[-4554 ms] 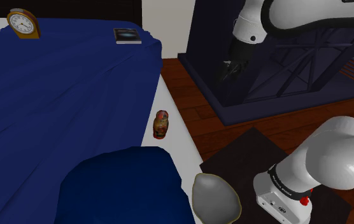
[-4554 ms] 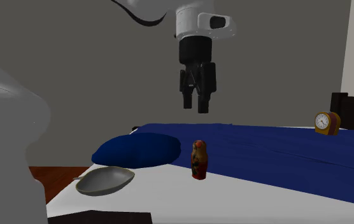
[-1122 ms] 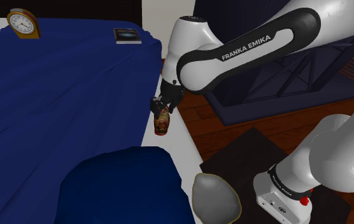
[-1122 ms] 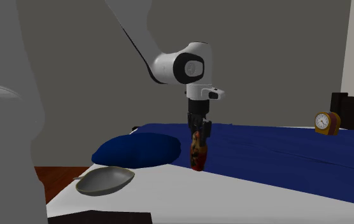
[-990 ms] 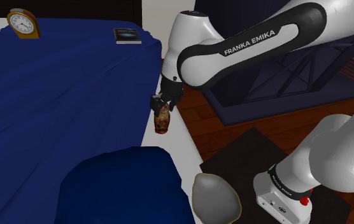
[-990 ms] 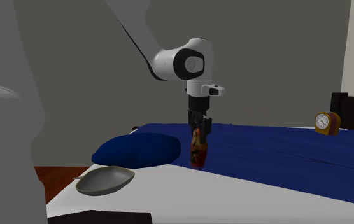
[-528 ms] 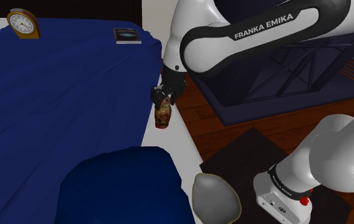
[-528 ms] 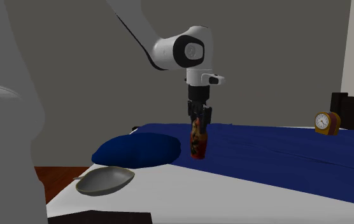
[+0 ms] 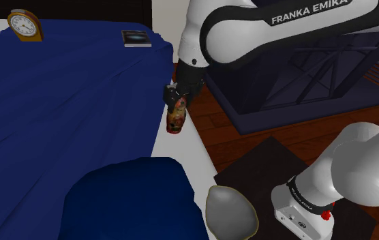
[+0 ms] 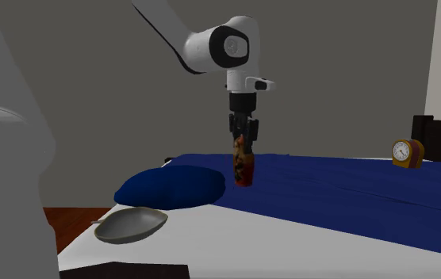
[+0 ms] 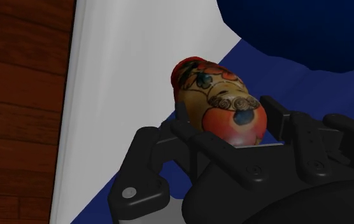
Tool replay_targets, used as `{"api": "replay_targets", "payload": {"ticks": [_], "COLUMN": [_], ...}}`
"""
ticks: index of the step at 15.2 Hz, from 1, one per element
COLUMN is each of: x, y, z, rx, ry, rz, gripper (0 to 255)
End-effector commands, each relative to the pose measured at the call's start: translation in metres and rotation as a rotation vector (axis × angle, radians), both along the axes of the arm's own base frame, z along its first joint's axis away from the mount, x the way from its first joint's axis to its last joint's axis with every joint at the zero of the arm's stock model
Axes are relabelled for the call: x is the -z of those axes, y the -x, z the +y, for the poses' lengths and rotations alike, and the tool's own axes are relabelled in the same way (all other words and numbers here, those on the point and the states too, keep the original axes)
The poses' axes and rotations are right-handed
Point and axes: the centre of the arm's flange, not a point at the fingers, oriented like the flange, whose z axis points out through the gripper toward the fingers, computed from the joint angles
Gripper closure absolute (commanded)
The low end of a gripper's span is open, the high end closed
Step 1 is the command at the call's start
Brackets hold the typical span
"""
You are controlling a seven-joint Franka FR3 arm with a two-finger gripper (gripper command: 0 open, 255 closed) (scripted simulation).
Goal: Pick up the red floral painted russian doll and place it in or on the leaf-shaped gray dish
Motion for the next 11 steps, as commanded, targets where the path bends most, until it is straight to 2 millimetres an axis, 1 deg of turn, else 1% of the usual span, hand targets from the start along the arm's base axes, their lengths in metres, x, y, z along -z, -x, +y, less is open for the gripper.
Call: {"api": "replay_targets", "payload": {"ticks": [1, 11], "x": [-0.005, -0.022], "y": [0.024, 0.155], "z": [-0.003, 0.0], "rx": [0.0, 0.0], "ry": [0.0, 0.0], "rz": [0.0, 0.0], "gripper": [255, 255]}}
